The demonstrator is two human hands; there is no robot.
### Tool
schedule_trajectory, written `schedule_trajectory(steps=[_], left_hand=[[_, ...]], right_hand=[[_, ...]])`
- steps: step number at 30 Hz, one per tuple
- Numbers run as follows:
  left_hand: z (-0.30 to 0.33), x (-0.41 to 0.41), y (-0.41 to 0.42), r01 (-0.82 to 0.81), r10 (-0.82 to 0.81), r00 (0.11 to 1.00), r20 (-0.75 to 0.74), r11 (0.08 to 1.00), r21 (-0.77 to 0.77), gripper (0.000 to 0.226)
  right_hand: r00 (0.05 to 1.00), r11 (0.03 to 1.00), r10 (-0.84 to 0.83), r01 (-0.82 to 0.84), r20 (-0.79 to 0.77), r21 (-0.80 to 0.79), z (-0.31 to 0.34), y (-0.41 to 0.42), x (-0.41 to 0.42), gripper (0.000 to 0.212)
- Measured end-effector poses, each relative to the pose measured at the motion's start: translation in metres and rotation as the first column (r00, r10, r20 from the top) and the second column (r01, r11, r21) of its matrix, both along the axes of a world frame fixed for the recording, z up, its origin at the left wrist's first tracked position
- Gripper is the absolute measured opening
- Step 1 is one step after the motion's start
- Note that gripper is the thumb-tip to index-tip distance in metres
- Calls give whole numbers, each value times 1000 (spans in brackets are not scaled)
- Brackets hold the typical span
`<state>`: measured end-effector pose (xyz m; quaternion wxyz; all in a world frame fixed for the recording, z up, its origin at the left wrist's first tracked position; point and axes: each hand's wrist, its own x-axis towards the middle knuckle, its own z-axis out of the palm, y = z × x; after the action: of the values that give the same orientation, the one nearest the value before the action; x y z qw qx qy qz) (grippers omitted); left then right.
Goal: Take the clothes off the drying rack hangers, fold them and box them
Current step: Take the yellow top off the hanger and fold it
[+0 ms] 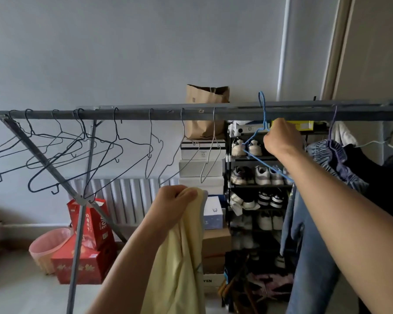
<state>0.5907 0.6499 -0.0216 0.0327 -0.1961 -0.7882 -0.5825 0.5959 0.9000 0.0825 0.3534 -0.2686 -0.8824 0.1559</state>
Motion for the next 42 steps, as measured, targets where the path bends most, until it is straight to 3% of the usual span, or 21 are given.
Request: schedule_trajectory(steps=[4, 10, 14, 16, 18, 20, 21, 24, 27, 29, 31, 34, 35, 39, 42], left_hand=[[6, -2, -6, -4, 4, 1000, -27, 1000, 4, 28], [14, 1, -18, -5, 7, 999, -45, 999, 47, 26], [19, 4, -24, -10, 12, 999, -53, 999, 52, 24], [22, 5, -27, -2, 4, 999, -47, 999, 45, 16], [24, 6, -30, 20, -19, 999, -45, 999, 40, 15], [26, 7, -36, 38, -37, 998, -43, 999, 27, 17], [27, 8, -38, 45, -44, 998, -40, 999, 27, 17], [28, 18, -51, 67, -66, 997, -32, 997, 31, 13], [27, 27, -73, 112, -110, 994, -27, 993, 46, 16], [25, 30, -92, 137, -135, 990, -27, 988, 66, 30], [23, 31, -111, 141, -140, 990, -17, 986, 92, 38], [19, 36, -131, 129, -135, 991, 25, 979, 155, 20], [18, 39, -135, 124, -133, 990, 40, 978, 169, 14], [15, 43, -148, 93, -102, 993, 55, 985, 148, 19], [12, 44, -161, 40, -51, 996, 72, 989, 141, 30]], right_hand=[[999, 997, 47, -46, 5, -65, 2, 3, -22, 26], [991, 997, 73, -69, 114, -39, -22, -4, -32, 21], [971, 989, -13, -23, 237, 148, -21, -16, -19, 30], [991, 938, 27, -72, 134, 340, -28, -34, -5, 35], [944, 882, 322, -270, -76, 386, -44, -60, 15, 31], [797, 812, 583, -575, -160, 97, -66, -89, 38, 27], [740, 737, 662, -671, -118, -78, -83, -98, 44, 28], [626, 638, 762, -682, 165, -359, -142, -109, 47, 31], [658, 680, 723, -623, 211, -387, -184, -109, 41, 11], [648, 633, 744, -606, 163, -481, -194, -106, 40, 11], [570, 466, 820, -613, 50, -638, -191, -105, 45, 13], [452, 243, 890, -591, -67, -769, -183, -121, 53, 44], [435, 225, 898, -587, -69, -778, -184, -129, 53, 47], [397, 338, 915, -670, 65, -661, -192, -169, 50, 23], [365, 184, 923, -697, -122, -693, -186, -190, 59, 49]])
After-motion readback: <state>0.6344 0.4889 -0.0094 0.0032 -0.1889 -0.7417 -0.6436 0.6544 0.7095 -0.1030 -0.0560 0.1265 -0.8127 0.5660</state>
